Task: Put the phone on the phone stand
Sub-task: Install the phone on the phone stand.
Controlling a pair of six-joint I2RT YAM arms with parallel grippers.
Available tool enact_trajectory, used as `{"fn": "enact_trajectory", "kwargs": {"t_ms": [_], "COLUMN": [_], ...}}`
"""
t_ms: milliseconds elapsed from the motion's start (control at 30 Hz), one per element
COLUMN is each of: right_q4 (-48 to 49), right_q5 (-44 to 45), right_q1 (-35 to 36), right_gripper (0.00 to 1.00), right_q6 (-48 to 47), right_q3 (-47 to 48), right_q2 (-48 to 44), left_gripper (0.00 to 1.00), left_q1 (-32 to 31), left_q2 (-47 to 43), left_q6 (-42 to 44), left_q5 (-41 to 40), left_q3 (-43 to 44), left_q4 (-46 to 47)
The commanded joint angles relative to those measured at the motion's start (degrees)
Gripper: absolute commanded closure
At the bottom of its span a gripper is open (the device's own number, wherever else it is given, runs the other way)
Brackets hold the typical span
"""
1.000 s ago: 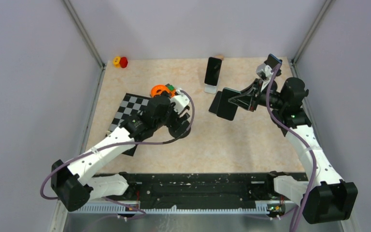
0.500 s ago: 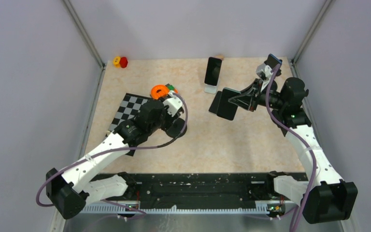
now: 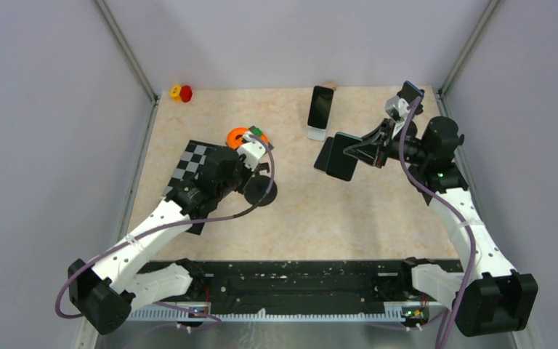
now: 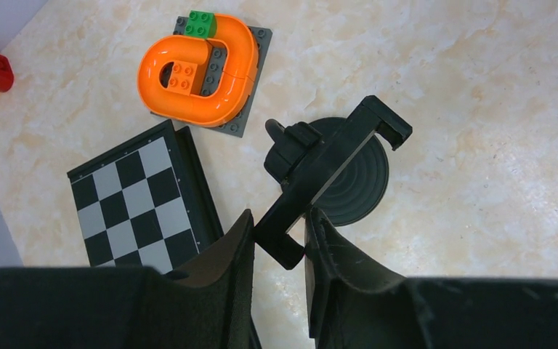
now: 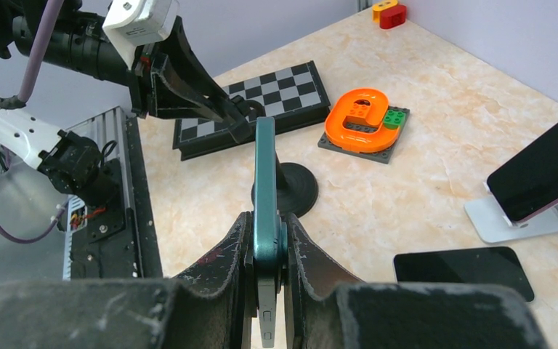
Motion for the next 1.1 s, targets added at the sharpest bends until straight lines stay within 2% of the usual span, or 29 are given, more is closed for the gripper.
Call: {"fn": "enact_trajectory", "kwargs": {"t_ms": [0, 233, 533, 767, 867, 1067], "right_q4": [3.9, 5.6, 6.8, 6.8, 6.5, 5.9], "right_q5": [-1.3, -2.4, -3.0, -3.2, -3.1, -2.8], "right_q1": [-0.7, -0.7, -0.7, -0.7, -0.7, -0.7], "right_gripper": [1.00, 1.00, 1.00, 1.00, 1.00, 1.00], "right_q6": [-0.5, 1.1, 1.8, 1.9, 1.7, 1.2], "right_q3": [0.3, 0.3, 0.1, 0.3, 0.4, 0.2], "right_q2": [-0.8, -0.4, -0.4, -0.6, -0.6, -0.7], "left_gripper": [0.78, 1.00, 1.00, 1.00, 1.00, 1.00], "left_q1": [2.3, 5.6, 5.7, 5.4, 4.2, 1.4], "left_q2": [0.8, 0.6, 2.1, 7.0, 9.6, 14.1], "left_q6": [-2.1, -2.0, -1.5, -0.4, -0.2, 4.2], "left_q5": [4.0, 13.7, 26.8, 38.7, 41.8, 45.7], "left_q3": [1.8, 2.6, 5.1, 7.9, 8.4, 11.5], "left_q4": [0.6, 2.3, 6.0, 10.4, 14.4, 15.1]}}
